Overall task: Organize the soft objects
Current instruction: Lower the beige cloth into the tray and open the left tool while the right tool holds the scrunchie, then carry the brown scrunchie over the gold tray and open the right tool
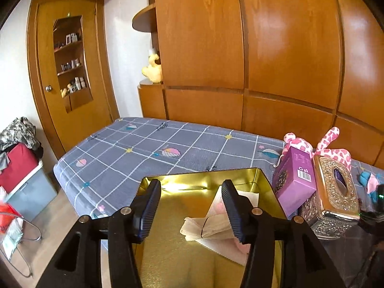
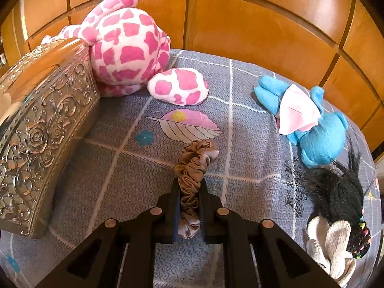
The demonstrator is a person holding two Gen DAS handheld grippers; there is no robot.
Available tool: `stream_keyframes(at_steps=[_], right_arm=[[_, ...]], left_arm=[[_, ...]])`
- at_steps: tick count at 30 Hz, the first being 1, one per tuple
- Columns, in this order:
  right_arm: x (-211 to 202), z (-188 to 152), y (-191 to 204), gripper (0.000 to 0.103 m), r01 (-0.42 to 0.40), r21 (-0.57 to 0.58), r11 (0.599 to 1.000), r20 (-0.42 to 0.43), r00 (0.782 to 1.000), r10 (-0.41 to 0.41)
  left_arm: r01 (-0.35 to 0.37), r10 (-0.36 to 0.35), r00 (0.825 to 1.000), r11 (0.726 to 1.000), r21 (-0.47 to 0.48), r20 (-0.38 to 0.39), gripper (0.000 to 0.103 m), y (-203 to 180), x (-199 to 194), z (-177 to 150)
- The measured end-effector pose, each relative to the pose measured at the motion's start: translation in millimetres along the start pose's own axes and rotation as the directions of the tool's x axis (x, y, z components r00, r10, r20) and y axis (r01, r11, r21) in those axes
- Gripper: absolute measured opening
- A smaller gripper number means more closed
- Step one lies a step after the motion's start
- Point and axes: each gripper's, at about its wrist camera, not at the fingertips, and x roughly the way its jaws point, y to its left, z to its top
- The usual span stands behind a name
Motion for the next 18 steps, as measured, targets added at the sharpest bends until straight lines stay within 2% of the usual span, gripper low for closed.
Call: stream_keyframes(at_steps=[12,18], right_arm=[[-3,-5,7,0.012,0.031,-0.002,1.000,0.031,0.999,-0.031],[-4,-10,10,0.012,0.043,0.012,0.999,0.038,0.998,-0.043]], left_arm=[[0.011,-0.012,1.000,0.999,0.039,0.026,0.056,-11,-17,-5],[0.044,-0.048,0.998,0.996,0.083,0.048,0.057,-25,-29,-9]])
